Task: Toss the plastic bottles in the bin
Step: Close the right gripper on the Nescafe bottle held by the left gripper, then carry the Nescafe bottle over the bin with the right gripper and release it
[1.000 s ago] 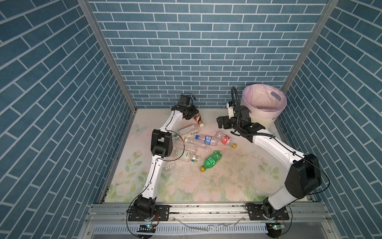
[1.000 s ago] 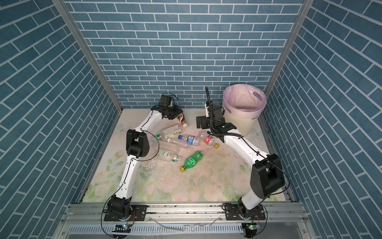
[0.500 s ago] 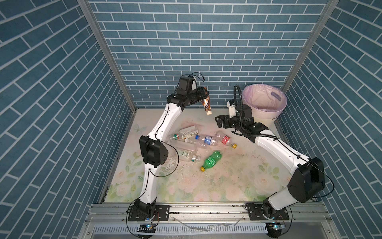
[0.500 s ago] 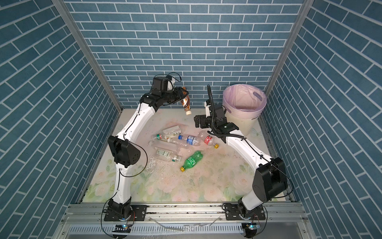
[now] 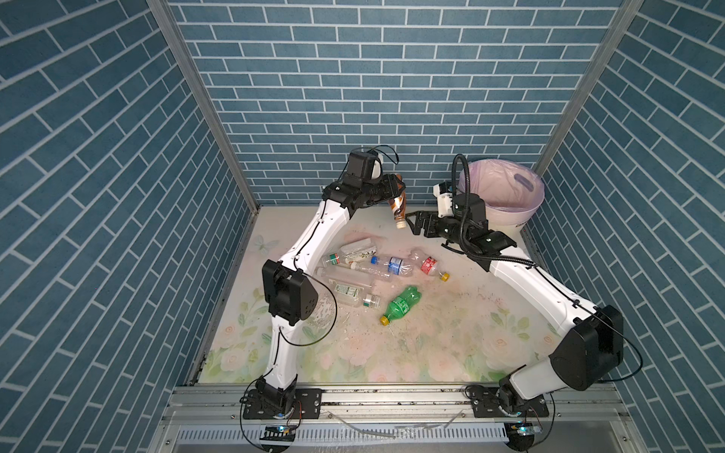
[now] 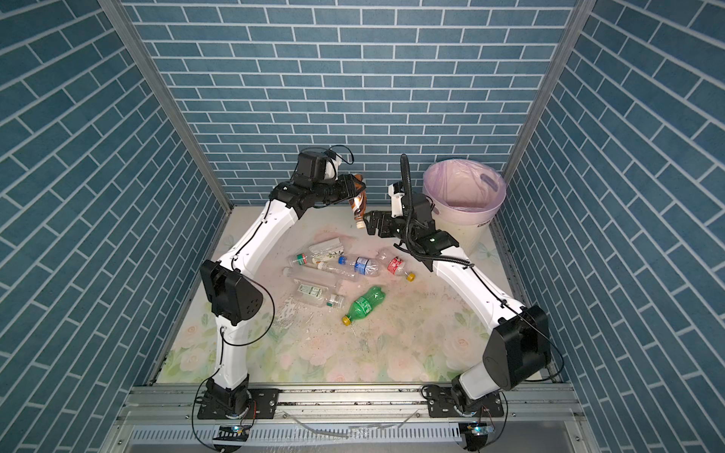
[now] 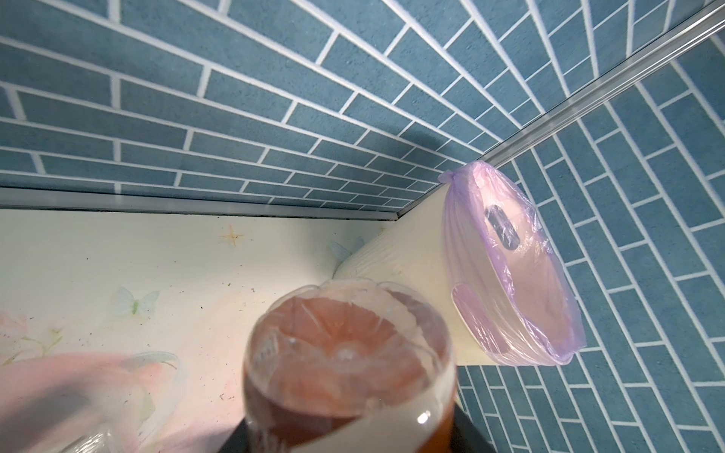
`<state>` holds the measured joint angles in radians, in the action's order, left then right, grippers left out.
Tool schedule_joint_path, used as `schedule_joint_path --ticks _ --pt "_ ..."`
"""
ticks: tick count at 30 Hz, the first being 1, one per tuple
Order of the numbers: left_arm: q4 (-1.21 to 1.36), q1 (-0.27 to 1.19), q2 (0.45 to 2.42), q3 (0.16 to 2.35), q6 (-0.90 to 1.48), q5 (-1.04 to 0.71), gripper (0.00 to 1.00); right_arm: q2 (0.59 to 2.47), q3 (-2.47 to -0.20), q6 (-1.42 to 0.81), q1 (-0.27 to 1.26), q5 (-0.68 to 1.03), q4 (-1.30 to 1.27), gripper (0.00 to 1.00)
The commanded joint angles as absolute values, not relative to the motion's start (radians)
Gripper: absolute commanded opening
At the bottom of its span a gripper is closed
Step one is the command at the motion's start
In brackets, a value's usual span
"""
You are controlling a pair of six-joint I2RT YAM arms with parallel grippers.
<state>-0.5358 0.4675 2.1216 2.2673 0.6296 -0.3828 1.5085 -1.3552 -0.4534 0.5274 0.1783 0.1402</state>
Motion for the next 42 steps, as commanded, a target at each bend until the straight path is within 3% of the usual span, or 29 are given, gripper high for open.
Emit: schedule_joint_path --ticks 1,19,27,33,38,42 --pt "-0.482 0.481 2.065 2.238 0.651 -0.4 0.58 1.51 -1.413 -0.513 0.531 0.212 0.1 0.94" --pt "-0.342 0.512 1.964 2.088 0.748 -0.414 0.59 1.617 -1.435 -0.592 0.54 0.291 0.022 0.65" --pt "-0.34 0.517 1.978 2.086 0.762 -0.417 0.6 1.612 -1.436 -0.591 0.542 0.299 0.019 0.44" --pt "-0.36 0.515 1.975 2.098 0.755 -0.4 0.73 1.575 -1.408 -0.588 0.541 0.279 0.025 0.34" --pt "-0.399 0.497 1.956 2.14 0.747 -0.381 0.99 1.533 -1.387 -0.553 0.538 0.228 0.086 0.3" --pt "-0.408 0.485 1.905 2.124 0.727 -0.35 0.99 1.494 -1.4 -0.492 0.534 0.161 0.177 0.27"
